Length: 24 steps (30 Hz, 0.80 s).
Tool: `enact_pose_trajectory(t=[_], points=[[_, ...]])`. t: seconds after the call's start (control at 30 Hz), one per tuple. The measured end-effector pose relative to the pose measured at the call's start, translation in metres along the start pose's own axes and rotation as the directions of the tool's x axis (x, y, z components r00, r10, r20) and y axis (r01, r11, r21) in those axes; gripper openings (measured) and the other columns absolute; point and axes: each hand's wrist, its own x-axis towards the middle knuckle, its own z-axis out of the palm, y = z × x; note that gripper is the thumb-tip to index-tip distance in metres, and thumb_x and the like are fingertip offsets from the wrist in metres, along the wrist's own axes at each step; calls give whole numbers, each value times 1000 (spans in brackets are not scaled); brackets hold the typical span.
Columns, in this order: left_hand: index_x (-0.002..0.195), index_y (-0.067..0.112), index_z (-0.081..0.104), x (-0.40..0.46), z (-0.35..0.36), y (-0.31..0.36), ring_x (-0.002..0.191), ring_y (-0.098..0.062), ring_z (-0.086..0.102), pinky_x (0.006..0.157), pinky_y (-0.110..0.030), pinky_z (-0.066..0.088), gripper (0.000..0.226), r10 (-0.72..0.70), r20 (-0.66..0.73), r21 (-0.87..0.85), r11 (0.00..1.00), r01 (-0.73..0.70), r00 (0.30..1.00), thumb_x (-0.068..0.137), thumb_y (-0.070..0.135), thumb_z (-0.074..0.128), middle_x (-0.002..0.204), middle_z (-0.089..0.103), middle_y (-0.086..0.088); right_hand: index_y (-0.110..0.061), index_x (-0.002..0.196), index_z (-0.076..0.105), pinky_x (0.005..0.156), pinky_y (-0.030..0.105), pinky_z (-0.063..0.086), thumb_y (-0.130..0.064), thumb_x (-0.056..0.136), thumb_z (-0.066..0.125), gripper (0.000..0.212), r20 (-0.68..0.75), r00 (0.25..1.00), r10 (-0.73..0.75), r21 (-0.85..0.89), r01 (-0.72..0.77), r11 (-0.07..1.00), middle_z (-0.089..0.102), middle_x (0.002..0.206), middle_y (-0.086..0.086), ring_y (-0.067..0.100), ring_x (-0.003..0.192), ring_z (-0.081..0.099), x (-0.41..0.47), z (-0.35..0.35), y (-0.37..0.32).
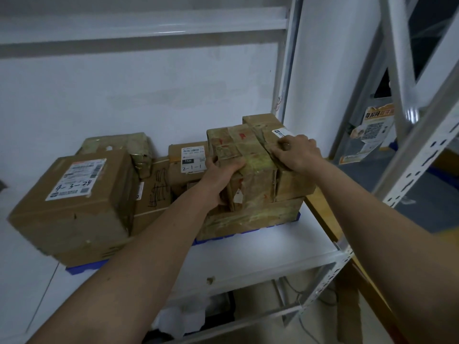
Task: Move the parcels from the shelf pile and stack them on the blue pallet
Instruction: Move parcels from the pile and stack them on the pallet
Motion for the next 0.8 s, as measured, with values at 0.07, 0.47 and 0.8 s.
enact_pose_trajectory(t=[0.07, 0.47, 0.8], points=[[143, 39, 16, -1, 1, 1, 102, -30, 60, 84, -55, 50, 93, -6, 17, -10, 1000, 6, 1000, 74, 42, 78, 123, 56, -7, -24, 139, 42, 100, 44, 34, -52, 93, 38, 54, 0, 1000, -8, -1, 8, 1000, 41, 139, 13, 36, 122, 37, -1, 0, 1], [146, 30, 26, -1, -5, 4, 118, -28, 53, 100, -50, 43, 90, 58, -7, 117, 992, -56, 998, 73, 52, 75, 138, 50, -6, -19, 133, 48, 101, 41, 34, -44, 96, 36, 46, 28, 995, -91, -76, 93, 993, 45, 138, 16, 35, 122, 41, -2, -2, 0], [134, 15, 51, -22, -66, 43, 118, -25, 51, 94, -37, 44, 50, 608, -112, 889, 414, -194, 786, 91, 40, 55, 135, 52, -9, -12, 118, 61, 104, 38, 29, -19, 96, 41, 31, -149, 895, -420, -31, 420, 907, 56, 126, 12, 30, 118, 47, -23, -8, -72]])
